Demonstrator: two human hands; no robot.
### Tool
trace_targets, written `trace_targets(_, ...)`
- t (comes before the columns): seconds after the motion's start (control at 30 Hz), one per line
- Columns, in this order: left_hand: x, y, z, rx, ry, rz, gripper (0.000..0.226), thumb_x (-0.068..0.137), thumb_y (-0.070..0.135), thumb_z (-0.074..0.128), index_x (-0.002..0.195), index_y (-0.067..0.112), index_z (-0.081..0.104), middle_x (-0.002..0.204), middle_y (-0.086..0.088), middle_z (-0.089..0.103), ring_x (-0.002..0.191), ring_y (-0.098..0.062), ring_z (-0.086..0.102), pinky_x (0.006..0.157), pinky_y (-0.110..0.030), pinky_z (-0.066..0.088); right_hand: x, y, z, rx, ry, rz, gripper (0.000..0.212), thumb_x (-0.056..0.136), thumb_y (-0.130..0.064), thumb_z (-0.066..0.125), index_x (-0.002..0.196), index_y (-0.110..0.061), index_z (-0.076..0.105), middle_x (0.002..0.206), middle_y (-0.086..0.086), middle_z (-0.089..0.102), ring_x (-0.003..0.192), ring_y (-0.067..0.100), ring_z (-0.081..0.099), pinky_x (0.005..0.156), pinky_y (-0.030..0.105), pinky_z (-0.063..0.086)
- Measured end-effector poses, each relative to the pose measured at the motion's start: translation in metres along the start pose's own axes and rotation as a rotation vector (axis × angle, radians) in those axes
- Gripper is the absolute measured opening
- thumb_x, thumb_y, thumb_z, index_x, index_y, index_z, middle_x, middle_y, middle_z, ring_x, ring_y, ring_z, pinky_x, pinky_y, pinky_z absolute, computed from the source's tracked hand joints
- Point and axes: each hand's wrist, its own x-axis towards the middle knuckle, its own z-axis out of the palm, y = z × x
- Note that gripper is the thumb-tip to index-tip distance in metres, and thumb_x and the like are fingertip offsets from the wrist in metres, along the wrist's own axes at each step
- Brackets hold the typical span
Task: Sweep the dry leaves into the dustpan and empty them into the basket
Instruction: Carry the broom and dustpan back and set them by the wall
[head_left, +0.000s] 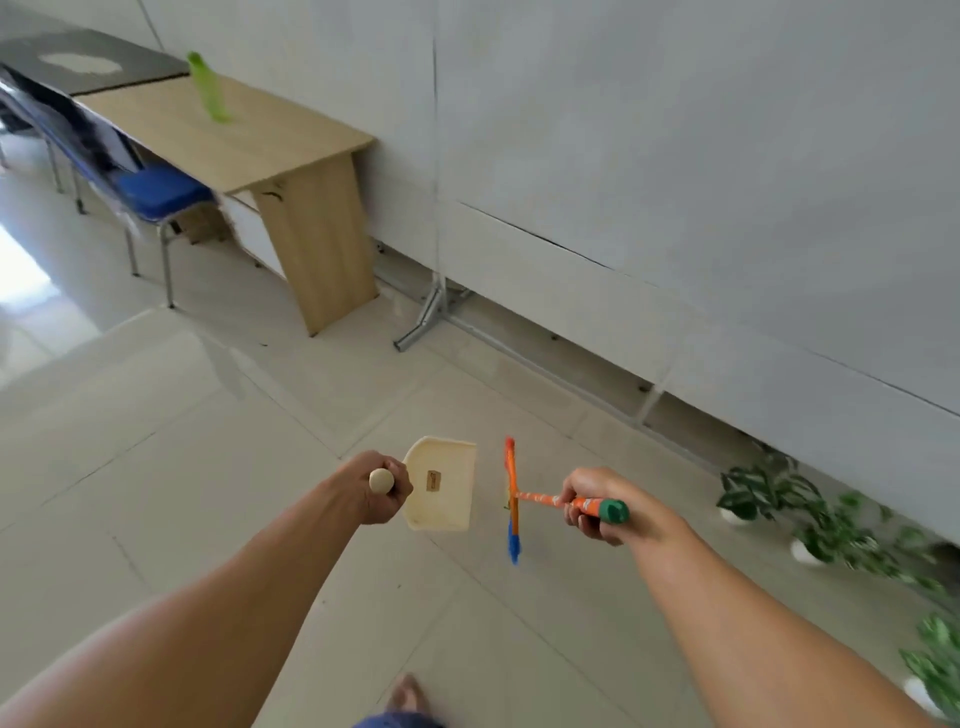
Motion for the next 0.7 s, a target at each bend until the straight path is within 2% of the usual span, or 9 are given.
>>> trace_targets(0.1, 0.022, 0.048, 0.022, -0.036, 0.0, 0.004, 0.016, 0.095, -0.008, 0.049, 0.087, 0.005, 0.047, 0.052, -0.006, 0.043, 0.025, -0.011, 0.037, 0.031, -0.013, 0.04, 0.035, -0.058, 0.007, -0.023, -0.027, 0.021, 0.016, 0.084, -0.008, 0.042, 0.087, -0.004, 0.057, 0.046, 0.002, 0.049, 0.026, 0.006, 0.038, 0.028, 0.013, 0.032)
trace_targets(0.27, 0.064, 0.132, 0.063, -0.089, -0.029, 0.013, 0.014, 0.096, -0.006, 0.049, 0.088, 0.005, 0.048, 0.045, -0.007, 0.043, 0.025, -0.011, 0.037, 0.031, -0.013, 0.04, 0.092, -0.149, 0.019, 0.119, -0.068, 0.022, 0.017, 0.082, -0.005, 0.041, 0.092, -0.001, 0.055, 0.049, 0.005, 0.049, 0.028, 0.007, 0.041, 0.027, 0.014, 0.036)
trace_targets(0.37, 0.085, 0.179, 0.091, -0.048, 0.017, -0.005, 0.014, 0.097, -0.004, 0.051, 0.086, 0.004, 0.048, 0.043, -0.007, 0.044, 0.024, -0.011, 0.038, 0.028, -0.014, 0.039, 0.115, -0.2, 0.029, 0.189, -0.072, 0.031, 0.018, 0.082, -0.003, 0.041, 0.089, 0.003, 0.056, 0.049, 0.007, 0.05, 0.029, 0.007, 0.044, 0.028, 0.014, 0.039)
trace_targets(0.47, 0.099, 0.23, 0.123, -0.045, -0.031, -0.021, 0.016, 0.098, -0.003, 0.051, 0.084, 0.004, 0.048, 0.042, -0.008, 0.045, 0.024, -0.01, 0.04, 0.027, -0.015, 0.039, 0.136, -0.254, 0.039, 0.27, -0.085, 0.02, 0.017, 0.085, -0.001, 0.039, 0.087, 0.004, 0.055, 0.053, 0.012, 0.053, 0.027, 0.009, 0.047, 0.027, 0.015, 0.04)
trace_targets(0.53, 0.11, 0.263, 0.145, 0.001, -0.004, 0.006, 0.022, 0.098, -0.004, 0.05, 0.078, 0.005, 0.047, 0.041, -0.007, 0.044, 0.024, -0.011, 0.04, 0.027, -0.015, 0.039, 0.146, -0.286, 0.047, 0.328, -0.094, 0.01, 0.018, 0.087, 0.0, 0.038, 0.083, 0.005, 0.055, 0.051, 0.014, 0.054, 0.026, 0.011, 0.048, 0.027, 0.017, 0.042)
trace_targets(0.7, 0.137, 0.321, 0.198, 0.09, 0.007, -0.004, 0.021, 0.096, -0.007, 0.05, 0.077, 0.003, 0.047, 0.041, -0.009, 0.045, 0.022, -0.014, 0.04, 0.028, -0.016, 0.041, 0.174, -0.347, 0.047, 0.541, -0.163, 0.001, 0.025, 0.087, 0.001, 0.033, 0.093, 0.001, 0.057, 0.059, 0.012, 0.052, 0.03, 0.013, 0.048, 0.029, 0.017, 0.044)
